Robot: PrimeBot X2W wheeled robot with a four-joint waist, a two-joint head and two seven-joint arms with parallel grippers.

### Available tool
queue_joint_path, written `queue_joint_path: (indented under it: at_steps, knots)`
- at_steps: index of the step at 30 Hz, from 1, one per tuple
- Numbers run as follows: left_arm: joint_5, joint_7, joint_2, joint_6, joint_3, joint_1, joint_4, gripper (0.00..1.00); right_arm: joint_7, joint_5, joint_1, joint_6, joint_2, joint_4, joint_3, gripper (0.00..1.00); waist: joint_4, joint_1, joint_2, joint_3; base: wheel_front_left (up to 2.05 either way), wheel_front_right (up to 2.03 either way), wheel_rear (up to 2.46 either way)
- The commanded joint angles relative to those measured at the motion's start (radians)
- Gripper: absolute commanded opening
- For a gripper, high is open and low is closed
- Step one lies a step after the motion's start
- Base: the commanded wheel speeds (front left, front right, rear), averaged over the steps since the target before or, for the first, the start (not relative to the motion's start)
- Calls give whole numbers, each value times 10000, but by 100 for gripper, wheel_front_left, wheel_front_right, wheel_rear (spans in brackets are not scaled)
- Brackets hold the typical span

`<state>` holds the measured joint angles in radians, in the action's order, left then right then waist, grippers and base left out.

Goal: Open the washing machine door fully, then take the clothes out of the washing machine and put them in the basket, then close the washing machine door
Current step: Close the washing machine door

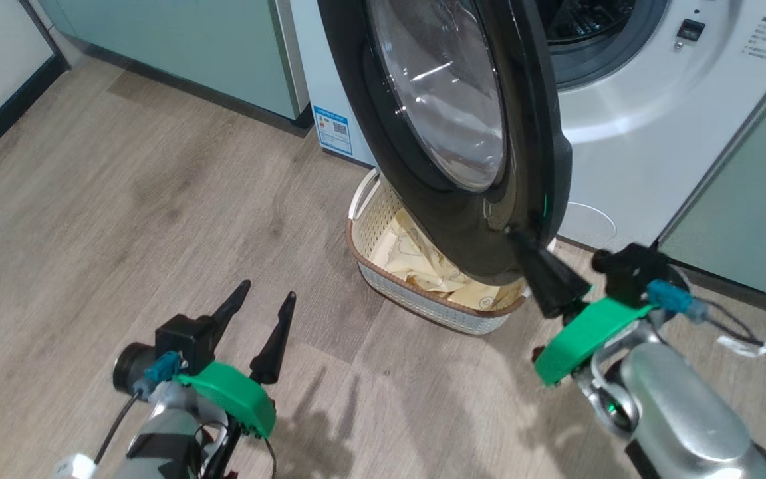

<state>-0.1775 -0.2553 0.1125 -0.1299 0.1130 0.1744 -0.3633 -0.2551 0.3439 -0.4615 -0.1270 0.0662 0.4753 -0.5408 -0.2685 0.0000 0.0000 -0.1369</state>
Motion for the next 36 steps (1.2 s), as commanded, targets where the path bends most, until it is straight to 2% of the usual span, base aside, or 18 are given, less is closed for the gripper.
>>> queue_joint_path:
  at_steps: [1,14,36]
  knots:
    - [-23,-65,108,-8,-279,516,266,100,-67,88,-433,-37,-158,-256,68,0,-5,0,0,-12,0,0,0]
    - [-35,-65,91,-8,-175,555,275,100,-67,239,-957,-37,-159,464,927,0,54,0,0,-325,0,0,0]
    - [-74,-65,-155,-8,-213,1606,586,100,-67,-302,-5019,-37,-160,2780,3209,0,312,0,0,-2600,0,0,0]
